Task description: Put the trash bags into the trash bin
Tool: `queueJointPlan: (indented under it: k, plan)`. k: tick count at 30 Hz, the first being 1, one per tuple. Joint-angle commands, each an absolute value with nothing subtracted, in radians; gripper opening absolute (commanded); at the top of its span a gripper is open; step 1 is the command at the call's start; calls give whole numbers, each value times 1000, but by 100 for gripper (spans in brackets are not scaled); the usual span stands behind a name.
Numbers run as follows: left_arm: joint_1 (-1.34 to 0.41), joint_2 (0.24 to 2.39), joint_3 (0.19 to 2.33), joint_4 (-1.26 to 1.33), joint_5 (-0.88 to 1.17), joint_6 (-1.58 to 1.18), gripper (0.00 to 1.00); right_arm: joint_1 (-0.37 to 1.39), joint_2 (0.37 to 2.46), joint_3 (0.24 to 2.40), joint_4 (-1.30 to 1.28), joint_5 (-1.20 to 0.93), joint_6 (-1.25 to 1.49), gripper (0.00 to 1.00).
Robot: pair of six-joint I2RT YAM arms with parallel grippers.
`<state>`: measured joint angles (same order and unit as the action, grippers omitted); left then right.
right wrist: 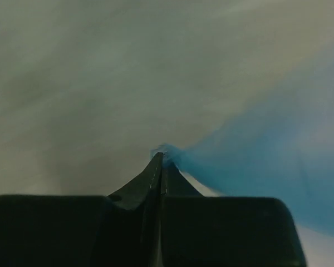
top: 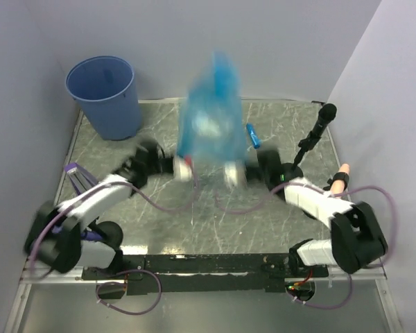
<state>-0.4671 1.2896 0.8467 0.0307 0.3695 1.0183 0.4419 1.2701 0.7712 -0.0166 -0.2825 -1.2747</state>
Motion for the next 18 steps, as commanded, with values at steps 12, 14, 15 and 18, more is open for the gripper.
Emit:
queueJointPlan:
  k: [12,14,15,18]
  plan:
    - [-474,1253,891,-269,537,786,1,393,1042,773,-299,-377,-953,0]
    - [-465,1218,894,-227,558,726,1,391,1028,799,-273,-394,-884,0]
    - [-463,1197,894,-191,558,688,1,391,1020,810,-241,-393,-841,0]
    - [-463,1196,937,-71,494,484,1,391,1048,897,-187,-358,-677,0]
